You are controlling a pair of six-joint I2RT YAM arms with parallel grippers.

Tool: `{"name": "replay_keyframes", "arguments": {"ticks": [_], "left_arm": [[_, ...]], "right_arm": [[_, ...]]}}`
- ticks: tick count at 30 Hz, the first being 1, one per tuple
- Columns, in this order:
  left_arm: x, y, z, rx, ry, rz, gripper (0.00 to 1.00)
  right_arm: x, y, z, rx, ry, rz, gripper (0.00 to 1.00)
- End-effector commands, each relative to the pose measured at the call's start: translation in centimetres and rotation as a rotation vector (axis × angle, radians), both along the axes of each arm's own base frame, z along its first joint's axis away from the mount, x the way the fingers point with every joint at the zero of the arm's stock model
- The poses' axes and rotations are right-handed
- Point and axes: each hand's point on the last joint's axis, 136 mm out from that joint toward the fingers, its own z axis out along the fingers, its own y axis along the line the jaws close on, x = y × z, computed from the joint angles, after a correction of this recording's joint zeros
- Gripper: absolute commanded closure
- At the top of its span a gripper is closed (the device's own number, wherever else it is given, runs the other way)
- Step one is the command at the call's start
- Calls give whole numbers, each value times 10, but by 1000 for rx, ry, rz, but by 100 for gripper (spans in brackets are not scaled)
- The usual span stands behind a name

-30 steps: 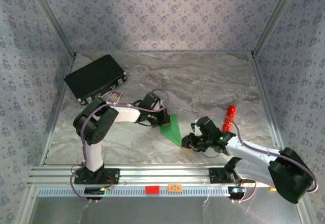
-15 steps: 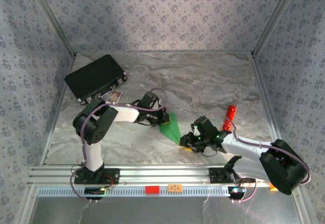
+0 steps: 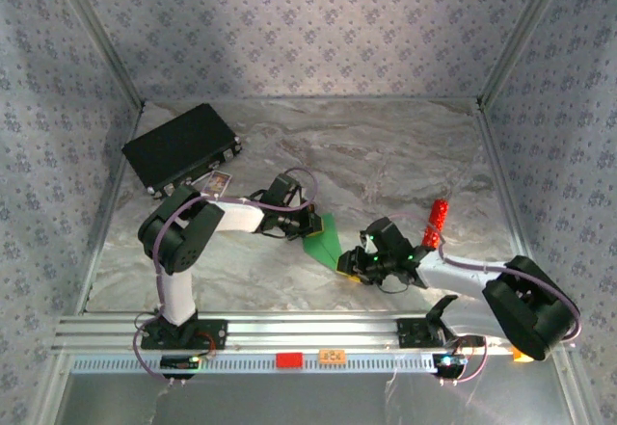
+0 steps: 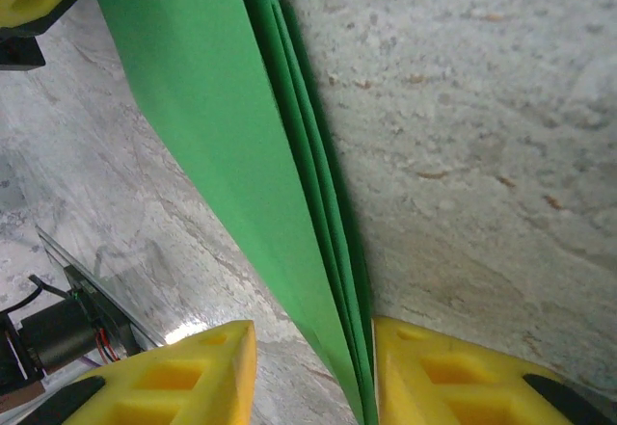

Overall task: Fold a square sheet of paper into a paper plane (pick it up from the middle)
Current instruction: Turn over the paper at the center of the table.

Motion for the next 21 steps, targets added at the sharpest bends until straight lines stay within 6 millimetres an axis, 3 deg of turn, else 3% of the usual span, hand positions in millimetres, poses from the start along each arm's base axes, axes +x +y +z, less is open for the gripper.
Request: {"name": "replay_keyframes", "arguments": {"ticks": [1,11,21], "left_arm": [[-4,10,-13,35,30,15,98],[-3,8,-12,27,30,16,98],[-2,7,-9,19,23,17,97]], "right_arm": [[14,4,6,13,-63,-12,62],[28,7,14,31,-117,-12,64],[26,8,11,25,-119,16,76]]}}
